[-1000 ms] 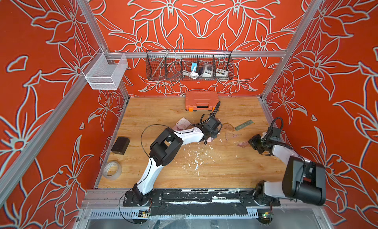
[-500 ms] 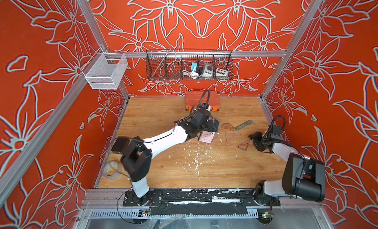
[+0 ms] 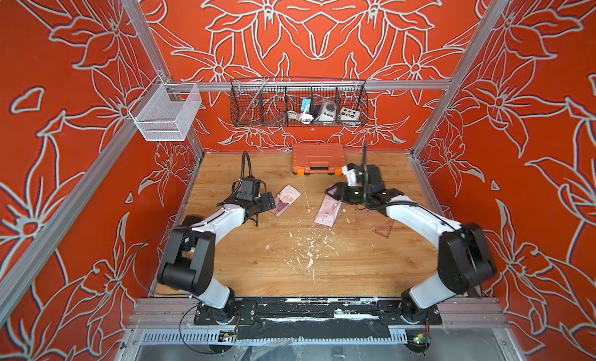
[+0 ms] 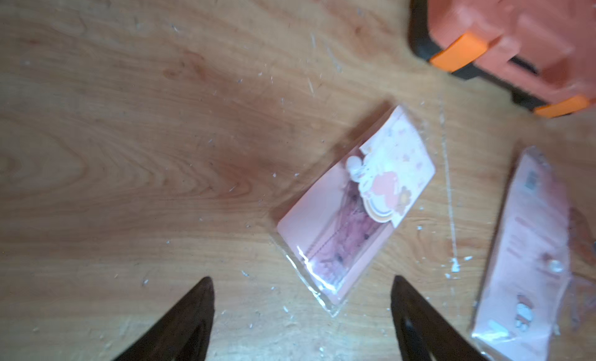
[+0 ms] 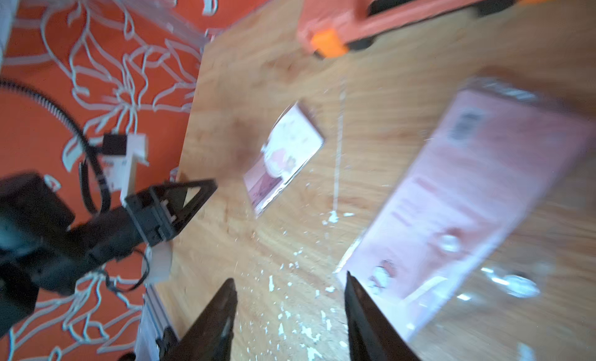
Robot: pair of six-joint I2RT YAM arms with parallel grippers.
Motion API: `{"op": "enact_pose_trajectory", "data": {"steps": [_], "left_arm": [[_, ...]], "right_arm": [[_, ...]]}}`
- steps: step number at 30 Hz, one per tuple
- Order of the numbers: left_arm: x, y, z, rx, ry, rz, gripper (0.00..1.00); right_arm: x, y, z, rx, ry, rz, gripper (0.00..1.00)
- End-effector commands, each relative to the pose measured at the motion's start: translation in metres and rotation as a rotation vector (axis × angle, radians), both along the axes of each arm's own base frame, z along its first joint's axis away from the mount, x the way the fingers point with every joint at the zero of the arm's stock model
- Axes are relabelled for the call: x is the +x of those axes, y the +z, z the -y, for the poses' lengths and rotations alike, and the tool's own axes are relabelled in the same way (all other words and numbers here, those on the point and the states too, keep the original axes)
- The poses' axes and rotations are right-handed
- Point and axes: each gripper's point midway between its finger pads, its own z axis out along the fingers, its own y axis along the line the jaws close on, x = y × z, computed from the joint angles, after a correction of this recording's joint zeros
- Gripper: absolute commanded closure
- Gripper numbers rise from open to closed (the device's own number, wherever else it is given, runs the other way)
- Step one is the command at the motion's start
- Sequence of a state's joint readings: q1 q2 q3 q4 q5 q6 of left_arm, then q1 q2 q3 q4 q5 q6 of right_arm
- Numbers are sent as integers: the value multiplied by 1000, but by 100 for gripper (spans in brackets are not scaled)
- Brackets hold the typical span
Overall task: Open the ruler set and take out the ruler
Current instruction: Adjust the ruler set bag at the center of the board.
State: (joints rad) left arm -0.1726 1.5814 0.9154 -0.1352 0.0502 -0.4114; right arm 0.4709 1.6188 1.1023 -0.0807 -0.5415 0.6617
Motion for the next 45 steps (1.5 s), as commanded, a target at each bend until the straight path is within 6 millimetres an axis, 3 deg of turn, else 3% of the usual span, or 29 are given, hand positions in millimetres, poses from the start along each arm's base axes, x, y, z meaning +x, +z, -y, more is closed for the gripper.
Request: {"op": "enact_pose_trajectory", "data": {"steps": [1, 5, 8, 10, 14, 19, 21, 25, 28, 33, 35, 38, 40, 42, 45], "left_arm": [[15, 3, 10, 40, -114, 1, 16], [43, -1, 17, 56, -193, -28, 15], [64, -15, 21, 53, -237, -112, 13], [75, -27, 25, 50, -268, -152, 13], [97, -42, 51, -48, -361, -172, 11], [100, -51, 81, -146, -464, -224, 10], [97, -49, 96, -189, -511, -205, 11], [83, -43, 126, -260, -604, -208, 11], [56, -46, 142, -291, -647, -261, 15], [4, -17, 186, -396, -805, -174, 17], [-20, -9, 197, -436, -857, -181, 22], [-45, -1, 199, -500, -887, -185, 27], [-50, 8, 195, -493, -865, -146, 28], [-48, 24, 186, -450, -813, -69, 25], [-35, 45, 153, -281, -618, 31, 24]], "right_arm": [[4, -24, -36, -51, 55, -18, 44], [21, -62, -72, -103, 85, -102, 42], [32, -85, -82, -150, 64, -144, 42], [41, -91, -83, -166, 37, -133, 42], [56, -82, -64, -229, -22, -110, 42], [56, -47, -16, -177, -158, -51, 43], [48, -35, 4, -161, -202, -22, 42], [26, -24, 23, -161, -206, -23, 42], [7, -21, 35, -169, -206, -40, 43], [-19, -26, 50, -180, -200, -41, 42], [-27, -29, 54, -187, -185, -39, 42], [-36, -35, 59, -213, -162, -51, 42], [-40, -36, 57, -203, -130, -40, 42], [-43, -32, 46, -171, -50, 3, 42], [-54, -27, 24, -184, 125, 91, 42]]}}
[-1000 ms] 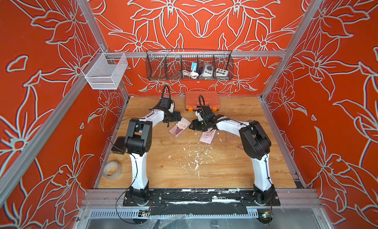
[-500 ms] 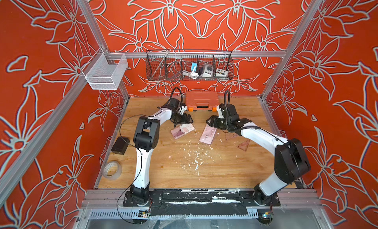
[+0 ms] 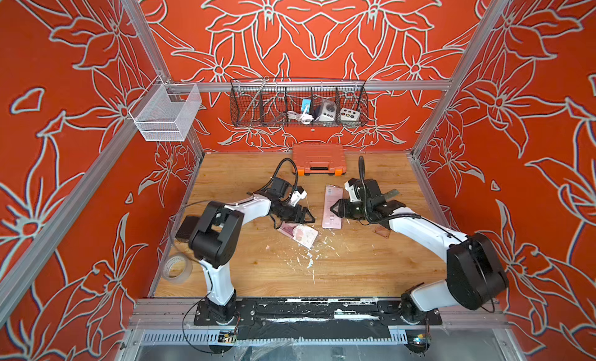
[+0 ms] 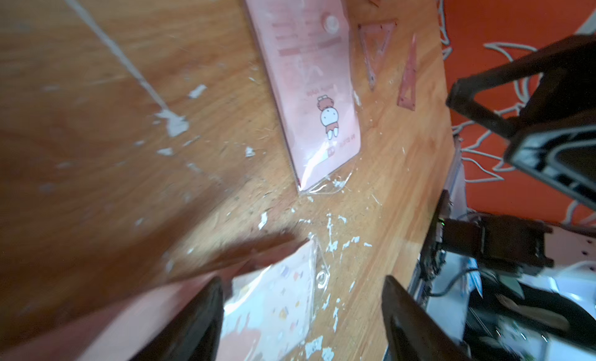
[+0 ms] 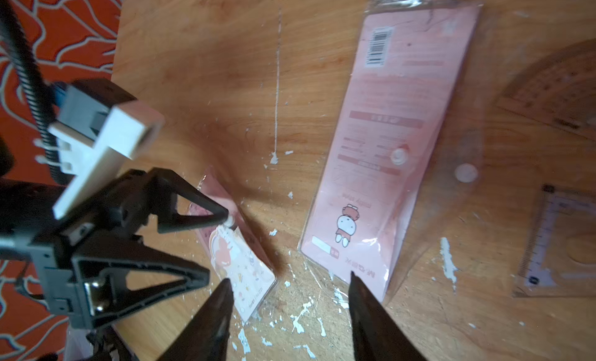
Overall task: Open the ruler set and take out the ruler
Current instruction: Adjust the ruler set bag at the center of the board, then pick up the ruler set bag from the center of the board.
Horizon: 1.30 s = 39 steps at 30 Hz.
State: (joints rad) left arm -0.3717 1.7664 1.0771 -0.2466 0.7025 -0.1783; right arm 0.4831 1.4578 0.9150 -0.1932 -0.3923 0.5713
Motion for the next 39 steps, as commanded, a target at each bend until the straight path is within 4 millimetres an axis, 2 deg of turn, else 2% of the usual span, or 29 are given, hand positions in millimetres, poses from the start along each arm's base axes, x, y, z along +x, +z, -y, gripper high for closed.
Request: {"op": "enact_pose_trajectory", "data": {"steps": [1, 3, 5, 8, 9, 11, 15, 20, 24, 28, 32, 35, 39], "left_arm": [[28, 47, -31, 68, 242, 203, 24], [20, 58, -56, 99, 382, 245, 24], [4, 61, -83, 108, 523, 288, 23], [-26, 47, -115, 124, 660, 302, 20], [-34, 42, -120, 128, 675, 290, 20], [-52, 29, -124, 135, 667, 251, 19], [-71, 21, -134, 145, 686, 240, 16], [-74, 15, -141, 129, 724, 271, 15], [-68, 14, -136, 139, 701, 266, 15], [-66, 12, -132, 137, 681, 259, 15], [-65, 9, -132, 135, 684, 266, 15], [-62, 9, -131, 137, 680, 273, 15], [-59, 0, -123, 132, 657, 224, 14]], "right_arm": [[-12, 12, -22, -42, 211, 127, 41], [-16, 9, -28, -136, 271, 221, 39], [-16, 7, -32, -254, 312, 300, 38], [-17, 5, -48, -384, 404, 382, 36], [-18, 3, -53, -415, 440, 393, 36], [-19, -4, -65, -500, 519, 401, 36], [-24, -31, -77, -613, 654, 365, 37], [-29, -61, -95, -668, 748, 330, 39], [-20, -77, -100, -732, 749, 315, 43], [-9, -97, -93, -815, 721, 292, 62], [-10, -107, -94, -817, 721, 248, 90], [-13, -108, -100, -769, 712, 231, 100], [-17, -100, -109, -685, 675, 196, 100]]}}
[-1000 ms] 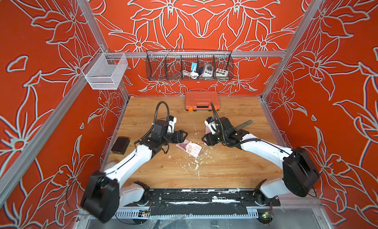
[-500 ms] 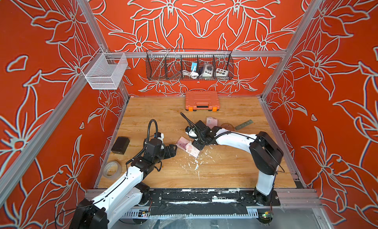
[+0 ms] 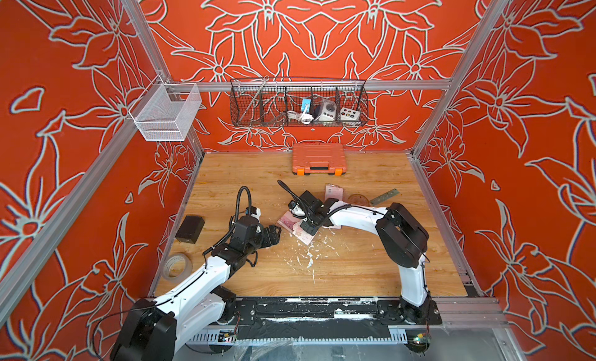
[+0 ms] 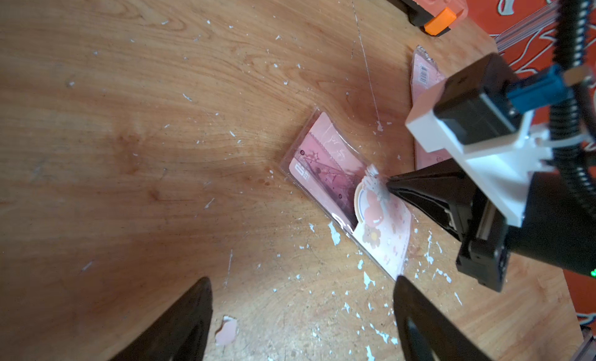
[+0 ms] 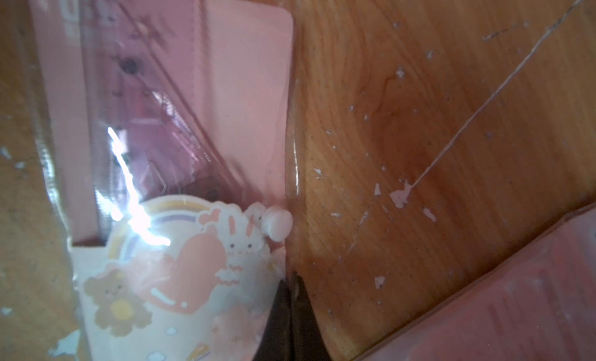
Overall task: Open the ruler set and take out the ruler
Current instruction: Pick up the ruler set bag from the center of the board.
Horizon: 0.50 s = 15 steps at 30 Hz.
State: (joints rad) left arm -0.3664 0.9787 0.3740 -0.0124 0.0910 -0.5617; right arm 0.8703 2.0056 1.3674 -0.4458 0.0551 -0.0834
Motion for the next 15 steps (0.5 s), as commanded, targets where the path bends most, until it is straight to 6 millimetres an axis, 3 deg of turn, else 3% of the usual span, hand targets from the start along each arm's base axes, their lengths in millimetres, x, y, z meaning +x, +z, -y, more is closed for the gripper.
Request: {"op": "enact_pose_trajectory", "data": {"steps": [1, 7, 15], "left_arm": [[9, 1, 10, -32, -23, -6, 13], [17, 5, 31, -115, -108, 13, 7], [33, 3, 68, -231, -251, 22, 10]], "right_arm": [[-7, 3, -5, 60, -45, -76, 100], [-8, 41, -15, 352, -171, -225, 100], [-14, 63, -24, 515, -198, -306, 100]]}}
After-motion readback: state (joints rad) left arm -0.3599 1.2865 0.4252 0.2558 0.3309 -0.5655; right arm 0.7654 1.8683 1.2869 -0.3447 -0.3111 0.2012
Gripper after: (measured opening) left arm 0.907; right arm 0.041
